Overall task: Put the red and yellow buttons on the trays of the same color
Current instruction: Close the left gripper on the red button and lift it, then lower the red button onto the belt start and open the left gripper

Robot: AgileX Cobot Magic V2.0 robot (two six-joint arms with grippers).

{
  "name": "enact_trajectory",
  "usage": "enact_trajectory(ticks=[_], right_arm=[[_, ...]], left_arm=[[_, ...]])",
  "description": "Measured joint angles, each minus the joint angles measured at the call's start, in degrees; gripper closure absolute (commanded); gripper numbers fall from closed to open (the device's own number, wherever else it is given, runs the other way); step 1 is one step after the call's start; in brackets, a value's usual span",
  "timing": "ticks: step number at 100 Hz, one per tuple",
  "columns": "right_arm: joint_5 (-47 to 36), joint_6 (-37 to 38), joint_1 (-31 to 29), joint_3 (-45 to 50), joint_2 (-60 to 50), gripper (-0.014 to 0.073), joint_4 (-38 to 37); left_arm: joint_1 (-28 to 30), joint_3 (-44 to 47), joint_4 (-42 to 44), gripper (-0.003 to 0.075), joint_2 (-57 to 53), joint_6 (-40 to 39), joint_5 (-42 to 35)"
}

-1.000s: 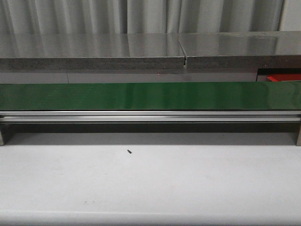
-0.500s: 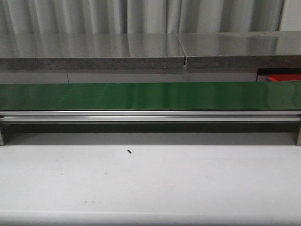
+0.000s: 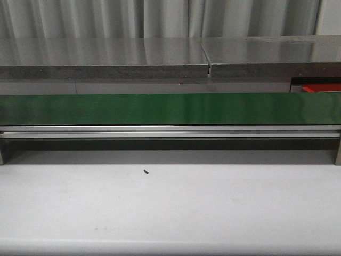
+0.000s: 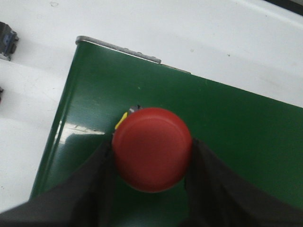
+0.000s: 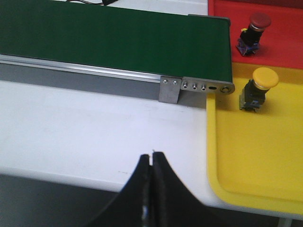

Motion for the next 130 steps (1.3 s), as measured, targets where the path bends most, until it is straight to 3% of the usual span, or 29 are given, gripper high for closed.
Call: enact_trajectory(ticks=[42, 51, 61, 80, 88, 106, 130], right_arm=[[0.00, 0.00, 0.00, 0.00, 0.00, 0.0660, 0.00], [0.00, 0.00, 0.00, 0.00, 0.00, 0.0660, 0.00], [0.00, 0.00, 0.00, 0.00, 0.00, 0.0660, 0.00], [0.00, 0.00, 0.00, 0.00, 0.00, 0.0660, 0.00], [0.00, 0.00, 0.00, 0.00, 0.00, 0.0660, 0.00], [0.00, 0.00, 0.00, 0.00, 0.00, 0.0660, 0.00], [0.00, 0.00, 0.00, 0.00, 0.00, 0.0660, 0.00]], left_arm=[[0.00, 0.00, 0.13, 0.0738, 3.60, 0.00, 1.14], [-0.09, -0.11, -0.43, 0.0704, 3.72, 0.00, 0.99], [-0.23, -0.11, -1.11, 0.0577, 3.72, 0.00, 1.24], [-0.27, -0.11, -0.49, 0.0125, 3.82, 0.00, 1.87], [-0.27, -0.11, -0.13, 0.0008, 3.81, 0.00, 2.12], [-0.27, -1.26, 0.01, 0.0059, 2.61, 0.00, 3.00], [-0.49, -6.86, 0.01, 0.0059, 0.16, 0.50, 5.49]])
